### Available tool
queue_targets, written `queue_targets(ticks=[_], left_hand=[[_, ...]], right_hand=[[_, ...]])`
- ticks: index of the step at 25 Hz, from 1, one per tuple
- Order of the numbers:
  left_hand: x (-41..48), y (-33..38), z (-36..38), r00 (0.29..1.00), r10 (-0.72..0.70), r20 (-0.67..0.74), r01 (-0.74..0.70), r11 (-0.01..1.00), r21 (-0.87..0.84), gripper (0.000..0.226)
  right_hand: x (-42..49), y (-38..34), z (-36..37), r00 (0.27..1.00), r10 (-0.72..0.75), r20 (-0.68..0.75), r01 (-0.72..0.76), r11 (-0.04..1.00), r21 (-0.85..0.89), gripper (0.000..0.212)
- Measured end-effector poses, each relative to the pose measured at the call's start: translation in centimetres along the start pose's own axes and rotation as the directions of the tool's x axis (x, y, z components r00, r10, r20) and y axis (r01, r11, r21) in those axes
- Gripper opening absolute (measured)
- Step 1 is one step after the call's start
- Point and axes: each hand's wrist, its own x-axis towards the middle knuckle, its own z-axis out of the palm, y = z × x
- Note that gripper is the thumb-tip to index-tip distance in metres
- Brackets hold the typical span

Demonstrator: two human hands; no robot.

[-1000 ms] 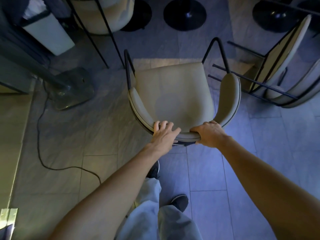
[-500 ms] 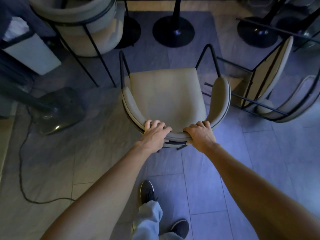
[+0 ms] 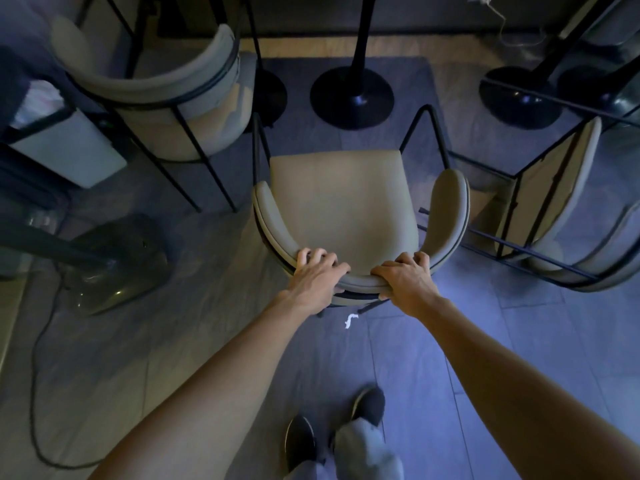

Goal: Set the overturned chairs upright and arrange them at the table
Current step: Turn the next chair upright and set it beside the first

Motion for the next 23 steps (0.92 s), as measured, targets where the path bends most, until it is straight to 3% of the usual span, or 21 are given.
queue_targets(ticks=[3, 6, 12, 18, 23], left_hand=[[3.5, -1.2, -1.8, 1.0, -0.013, 0.011, 0.013, 1.0, -0.001, 0.039], [5.0, -4.1, -4.2, 0.996, -0.039, 0.075, 0.034, 0.997, 0.066, 0.045], [5.4, -12.0, -6.7, 0.985, -0.132, 0.111, 0.106, 0.972, 0.212, 0.047], [7.7, -15.2, -7.5, 0.972, -0.102, 0.21, 0.045, 0.964, 0.262, 0.047], [8.8, -15.3, -8.1, 0.967, -0.056, 0.248, -0.003, 0.973, 0.23, 0.036]], right_hand=[[3.6, 1.7, -2.2, 1.0, -0.019, 0.002, 0.019, 1.0, 0.003, 0.041], [7.0, 1.1, -4.4, 0.988, -0.151, 0.043, 0.154, 0.985, -0.076, 0.044], [12.3, -5.1, -5.9, 0.965, -0.258, 0.035, 0.254, 0.963, 0.094, 0.038], [16.8, -8.0, -7.0, 0.94, -0.341, 0.017, 0.337, 0.936, 0.103, 0.039], [16.9, -6.8, -7.6, 0.953, -0.284, 0.104, 0.274, 0.957, 0.097, 0.048]])
